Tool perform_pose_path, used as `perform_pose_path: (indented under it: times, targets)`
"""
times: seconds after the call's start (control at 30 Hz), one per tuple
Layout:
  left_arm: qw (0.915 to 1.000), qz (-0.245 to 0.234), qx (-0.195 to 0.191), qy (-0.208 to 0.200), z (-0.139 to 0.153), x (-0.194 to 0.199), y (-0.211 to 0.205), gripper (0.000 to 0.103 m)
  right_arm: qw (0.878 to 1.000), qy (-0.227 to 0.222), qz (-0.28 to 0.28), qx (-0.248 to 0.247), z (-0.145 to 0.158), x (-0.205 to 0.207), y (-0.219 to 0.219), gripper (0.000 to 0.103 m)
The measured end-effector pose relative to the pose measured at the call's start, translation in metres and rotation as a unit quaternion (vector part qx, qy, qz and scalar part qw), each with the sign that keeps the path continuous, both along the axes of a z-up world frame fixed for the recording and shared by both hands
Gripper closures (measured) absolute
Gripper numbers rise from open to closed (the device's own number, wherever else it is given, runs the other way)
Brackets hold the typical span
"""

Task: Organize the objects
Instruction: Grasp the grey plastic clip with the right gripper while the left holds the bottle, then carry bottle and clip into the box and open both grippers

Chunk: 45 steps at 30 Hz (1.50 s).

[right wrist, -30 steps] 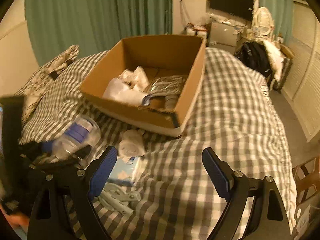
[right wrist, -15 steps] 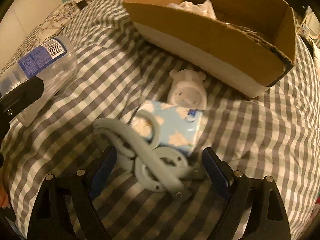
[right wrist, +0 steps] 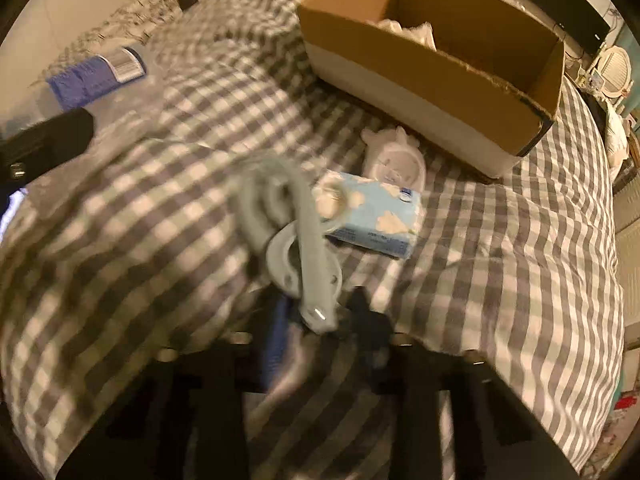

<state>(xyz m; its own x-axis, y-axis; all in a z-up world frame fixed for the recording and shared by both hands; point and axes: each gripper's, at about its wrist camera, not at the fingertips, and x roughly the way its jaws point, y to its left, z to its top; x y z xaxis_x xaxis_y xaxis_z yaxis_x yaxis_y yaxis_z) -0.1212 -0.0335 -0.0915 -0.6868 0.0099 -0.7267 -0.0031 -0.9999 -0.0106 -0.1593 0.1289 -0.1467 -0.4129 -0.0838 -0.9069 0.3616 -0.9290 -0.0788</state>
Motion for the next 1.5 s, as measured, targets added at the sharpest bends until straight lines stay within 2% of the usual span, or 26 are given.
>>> perform_pose_path:
  times: [0.1, 0.33, 0.6, 0.83, 1.03, 1.27, 1.33, 1.4, 1.5]
  targets:
    - [1.0, 0.006, 0.001, 0.004, 0.003, 0.006, -0.004, 0.038, 1.0, 0.026, 0.0, -0.005, 0.012, 0.015, -0.003, 0.086]
    - [0.9997, 0.016, -0.001, 0.021, 0.018, 0.017, -0.009, 0.038, 0.998, 0.066, -0.011, -0.022, 0.043, 0.017, -0.011, 0.087]
    - [0.9982, 0.013, -0.009, 0.058, 0.051, 0.021, 0.006, 0.038, 0.99, 0.134, -0.014, -0.044, 0.104, 0.036, 0.001, 0.088]
    - [0.9962, -0.002, -0.015, 0.086, 0.077, 0.009, 0.026, 0.038, 0.981, 0.184, -0.023, -0.059, 0.148, 0.032, 0.02, 0.088]
    - [0.9946, -0.016, -0.023, 0.1, 0.092, -0.017, 0.045, 0.038, 0.975, 0.211, -0.028, -0.068, 0.173, 0.016, 0.032, 0.088]
    - [0.9907, -0.041, -0.018, 0.129, 0.116, -0.066, 0.066, 0.038, 0.965, 0.247, -0.033, -0.078, 0.208, -0.023, 0.046, 0.09]
    - [0.9896, -0.047, -0.012, 0.135, 0.12, -0.084, 0.069, 0.038, 0.963, 0.253, -0.034, -0.081, 0.215, -0.041, 0.051, 0.093]
    - [0.9886, -0.049, -0.013, 0.142, 0.123, -0.107, 0.073, 0.038, 0.963, 0.254, -0.036, -0.082, 0.216, -0.057, 0.054, 0.102]
    - [0.9884, -0.059, -0.005, 0.14, 0.118, -0.138, 0.081, 0.038, 0.965, 0.246, -0.04, -0.081, 0.211, -0.089, 0.057, 0.103]
